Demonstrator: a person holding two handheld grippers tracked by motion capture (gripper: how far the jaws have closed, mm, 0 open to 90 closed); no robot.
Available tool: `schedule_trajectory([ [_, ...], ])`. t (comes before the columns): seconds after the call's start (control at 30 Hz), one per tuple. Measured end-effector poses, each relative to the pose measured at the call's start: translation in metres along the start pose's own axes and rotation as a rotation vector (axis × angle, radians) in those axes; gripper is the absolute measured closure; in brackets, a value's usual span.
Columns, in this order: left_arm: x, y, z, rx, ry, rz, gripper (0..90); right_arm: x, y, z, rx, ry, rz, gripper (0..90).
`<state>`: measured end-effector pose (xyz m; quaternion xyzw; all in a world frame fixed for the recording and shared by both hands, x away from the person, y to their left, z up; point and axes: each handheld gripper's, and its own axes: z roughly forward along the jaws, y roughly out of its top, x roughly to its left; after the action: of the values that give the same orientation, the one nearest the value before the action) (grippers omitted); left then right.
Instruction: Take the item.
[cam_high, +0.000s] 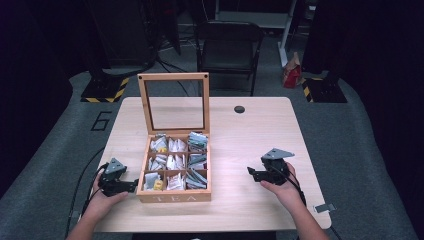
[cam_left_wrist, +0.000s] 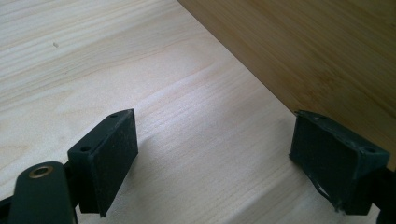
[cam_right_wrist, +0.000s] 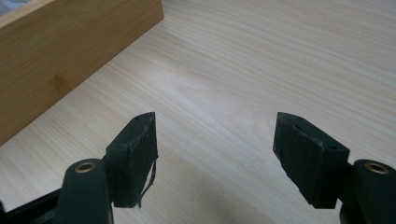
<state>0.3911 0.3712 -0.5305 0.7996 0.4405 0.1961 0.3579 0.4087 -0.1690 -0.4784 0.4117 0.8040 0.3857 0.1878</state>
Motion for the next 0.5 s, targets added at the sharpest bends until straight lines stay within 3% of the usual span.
schedule_trajectory([
  [0.5, 0.001, 0.000, -0.001, 0.009, -0.002, 0.007, 14.4, 0.022, 0.024, -0.011, -0.019, 0.053, -0.061, 30.9],
])
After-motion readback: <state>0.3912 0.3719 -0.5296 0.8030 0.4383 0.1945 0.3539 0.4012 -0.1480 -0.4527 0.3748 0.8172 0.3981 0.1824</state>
